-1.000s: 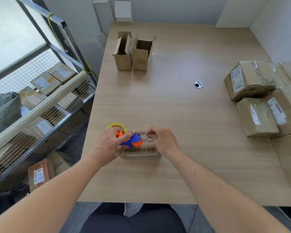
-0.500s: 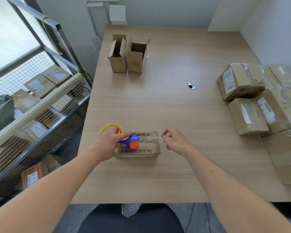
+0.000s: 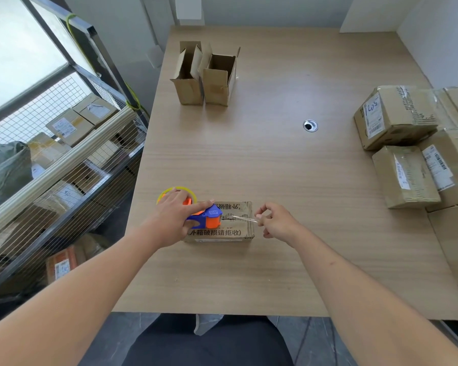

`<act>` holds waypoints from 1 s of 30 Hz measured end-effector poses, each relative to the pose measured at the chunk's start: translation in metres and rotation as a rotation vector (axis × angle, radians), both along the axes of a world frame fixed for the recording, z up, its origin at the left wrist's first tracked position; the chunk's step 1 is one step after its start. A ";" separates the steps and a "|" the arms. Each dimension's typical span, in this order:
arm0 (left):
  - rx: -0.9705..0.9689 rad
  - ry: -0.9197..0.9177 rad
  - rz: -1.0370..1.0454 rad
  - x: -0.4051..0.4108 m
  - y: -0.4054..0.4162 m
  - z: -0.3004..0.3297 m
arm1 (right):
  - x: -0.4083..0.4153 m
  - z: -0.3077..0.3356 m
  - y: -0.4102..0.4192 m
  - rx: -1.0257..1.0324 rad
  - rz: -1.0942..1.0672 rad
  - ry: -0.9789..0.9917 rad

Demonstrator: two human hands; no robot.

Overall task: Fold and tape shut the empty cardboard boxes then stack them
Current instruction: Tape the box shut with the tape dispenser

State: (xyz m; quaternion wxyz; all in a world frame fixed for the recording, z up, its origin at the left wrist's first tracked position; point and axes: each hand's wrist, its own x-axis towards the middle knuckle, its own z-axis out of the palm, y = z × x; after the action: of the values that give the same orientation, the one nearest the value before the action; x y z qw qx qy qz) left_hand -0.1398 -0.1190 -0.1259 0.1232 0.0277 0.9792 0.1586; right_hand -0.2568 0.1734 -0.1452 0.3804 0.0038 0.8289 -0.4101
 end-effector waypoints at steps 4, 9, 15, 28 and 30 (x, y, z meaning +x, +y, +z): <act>-0.019 -0.009 0.007 0.000 0.001 0.001 | 0.000 -0.005 0.002 -0.041 -0.048 -0.067; -0.010 -0.001 0.011 -0.001 0.003 0.003 | -0.002 -0.009 -0.001 -0.057 -0.035 -0.078; -0.010 0.000 0.016 -0.001 0.005 0.004 | 0.004 -0.019 0.004 -0.129 -0.112 -0.023; -0.026 0.022 0.042 -0.001 0.011 0.006 | 0.024 -0.043 -0.007 -0.146 -0.319 0.121; -0.030 0.025 0.043 -0.001 0.012 0.006 | 0.027 -0.034 -0.016 -0.162 -0.340 0.225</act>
State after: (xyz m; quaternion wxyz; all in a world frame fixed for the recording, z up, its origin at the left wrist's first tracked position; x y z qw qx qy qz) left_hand -0.1407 -0.1072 -0.1197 0.1081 0.0067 0.9833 0.1460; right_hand -0.2299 0.1577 -0.1792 0.2100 0.0670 0.8178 -0.5316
